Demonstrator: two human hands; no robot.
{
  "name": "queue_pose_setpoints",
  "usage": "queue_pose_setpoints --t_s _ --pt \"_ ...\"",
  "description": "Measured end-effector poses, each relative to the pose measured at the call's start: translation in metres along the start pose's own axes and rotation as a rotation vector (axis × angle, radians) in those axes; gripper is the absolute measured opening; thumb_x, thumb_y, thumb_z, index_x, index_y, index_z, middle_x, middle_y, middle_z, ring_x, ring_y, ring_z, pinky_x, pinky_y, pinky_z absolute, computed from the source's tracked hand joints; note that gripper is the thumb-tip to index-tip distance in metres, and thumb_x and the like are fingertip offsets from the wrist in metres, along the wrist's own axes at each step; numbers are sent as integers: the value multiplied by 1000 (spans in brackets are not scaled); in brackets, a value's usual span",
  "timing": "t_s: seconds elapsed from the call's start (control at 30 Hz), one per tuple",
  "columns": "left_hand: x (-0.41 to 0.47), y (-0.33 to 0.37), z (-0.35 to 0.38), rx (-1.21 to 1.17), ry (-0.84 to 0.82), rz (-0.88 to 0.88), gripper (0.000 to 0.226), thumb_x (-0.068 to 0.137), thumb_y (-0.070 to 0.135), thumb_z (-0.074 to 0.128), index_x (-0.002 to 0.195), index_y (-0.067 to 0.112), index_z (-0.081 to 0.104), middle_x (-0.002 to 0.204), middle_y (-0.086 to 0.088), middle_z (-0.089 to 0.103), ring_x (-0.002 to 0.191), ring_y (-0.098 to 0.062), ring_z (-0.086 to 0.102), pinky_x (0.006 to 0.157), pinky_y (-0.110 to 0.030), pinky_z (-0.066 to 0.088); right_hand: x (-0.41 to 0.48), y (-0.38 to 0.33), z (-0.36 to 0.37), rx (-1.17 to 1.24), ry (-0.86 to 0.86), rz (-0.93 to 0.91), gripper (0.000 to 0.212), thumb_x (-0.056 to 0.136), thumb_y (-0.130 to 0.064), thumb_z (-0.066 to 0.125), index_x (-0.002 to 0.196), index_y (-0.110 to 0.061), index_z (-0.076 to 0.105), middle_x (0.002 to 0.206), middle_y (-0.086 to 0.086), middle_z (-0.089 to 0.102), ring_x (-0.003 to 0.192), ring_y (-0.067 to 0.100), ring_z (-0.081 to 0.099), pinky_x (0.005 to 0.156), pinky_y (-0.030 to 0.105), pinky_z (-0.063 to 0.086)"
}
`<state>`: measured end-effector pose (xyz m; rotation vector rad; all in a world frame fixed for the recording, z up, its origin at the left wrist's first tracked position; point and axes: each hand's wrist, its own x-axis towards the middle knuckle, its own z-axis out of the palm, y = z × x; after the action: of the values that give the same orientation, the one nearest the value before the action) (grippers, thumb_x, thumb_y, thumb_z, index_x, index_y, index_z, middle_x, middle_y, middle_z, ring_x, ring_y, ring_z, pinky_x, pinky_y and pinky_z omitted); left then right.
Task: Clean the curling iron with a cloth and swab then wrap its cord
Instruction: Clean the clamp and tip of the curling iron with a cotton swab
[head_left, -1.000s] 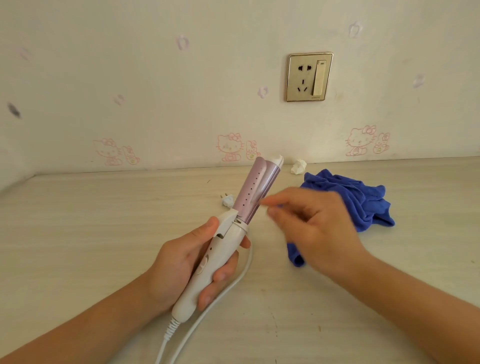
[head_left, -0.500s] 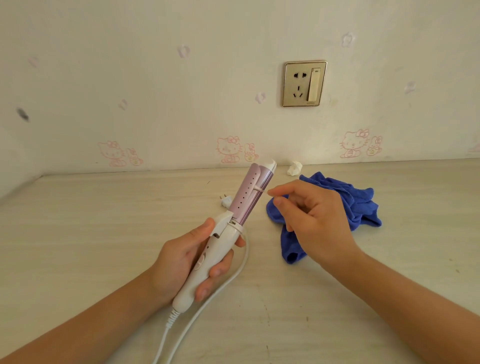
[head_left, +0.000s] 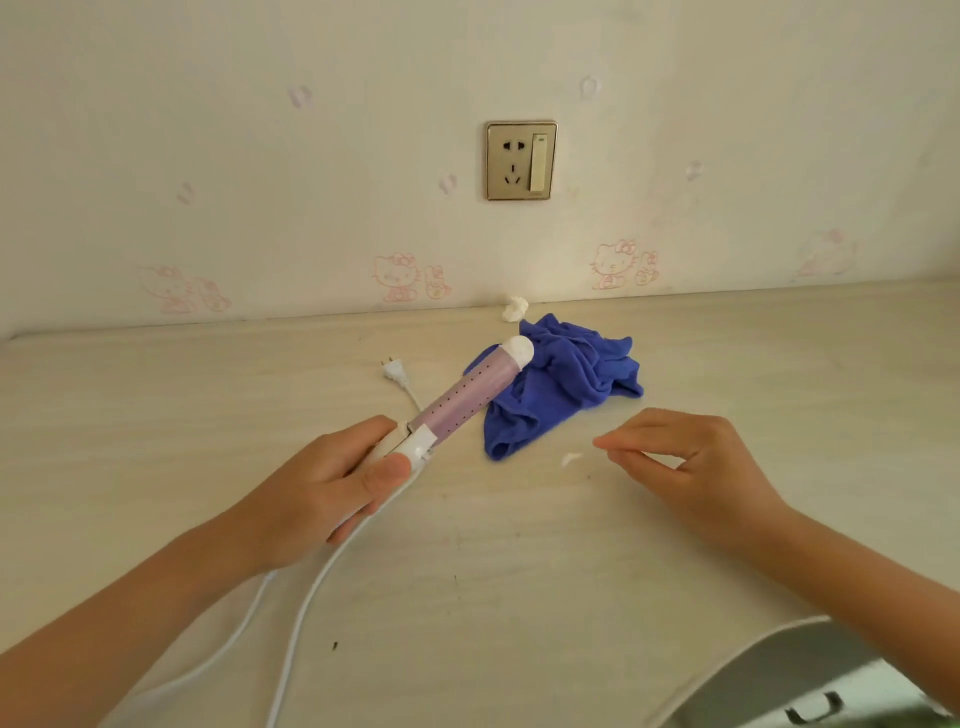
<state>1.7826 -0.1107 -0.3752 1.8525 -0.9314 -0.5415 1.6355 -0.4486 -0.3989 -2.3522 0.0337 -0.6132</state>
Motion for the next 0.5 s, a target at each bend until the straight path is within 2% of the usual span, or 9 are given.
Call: queue_pose_setpoints --t_s 0.1,0.13,0.2,0.3,0.37,0.43,0.5 --pt "-7 8 7 77 3 7 48 93 67 55 87 20 52 67 1 50 48 -18 40 48 -29 33 -22 7 -20 -260 -113 44 20 93 -22 74 104 -37 82 114 -21 75 109 6 68 95 32 51" --pt "-9 11 11 81 0 11 46 92 68 55 86 22 53 68 0 51 48 -17 41 48 -29 34 -30 8 -25 -352 -162 22 19 96 -32 69 109 -40 80 123 -21 72 117 8 65 100 35 49" --pt "-13 15 18 80 -11 23 41 92 66 55 86 26 54 69 -2 52 49 -18 41 48 -32 35 -42 11 -32 -451 -264 -23 32 99 -48 50 122 -45 72 138 -24 61 131 9 58 107 36 45" --pt "-17 20 27 97 -15 32 30 92 64 55 84 35 56 68 1 52 49 -15 42 49 -33 37 -54 15 -39 -511 -398 1 51 100 -64 22 141 -57 50 153 -36 34 146 -6 31 118 24 26" --pt "-17 25 31 98 -9 47 24 91 63 57 84 40 58 66 5 51 50 -12 42 49 -32 38 -58 19 -41 -526 -461 12 58 97 -71 13 148 -59 38 158 -38 23 150 -10 17 123 23 17" --pt "-18 31 33 84 3 63 20 91 61 59 90 41 62 66 9 48 51 -12 41 50 -31 38 -57 17 -41 -507 -476 32 56 97 -70 22 150 -56 36 160 -36 20 152 -8 14 125 23 12" --pt "-18 38 34 77 16 74 25 91 60 61 105 39 65 66 10 49 51 -14 44 51 -29 40 -53 6 -37 -423 -415 83 51 99 -62 42 149 -51 39 154 -39 23 151 -5 20 121 14 9"
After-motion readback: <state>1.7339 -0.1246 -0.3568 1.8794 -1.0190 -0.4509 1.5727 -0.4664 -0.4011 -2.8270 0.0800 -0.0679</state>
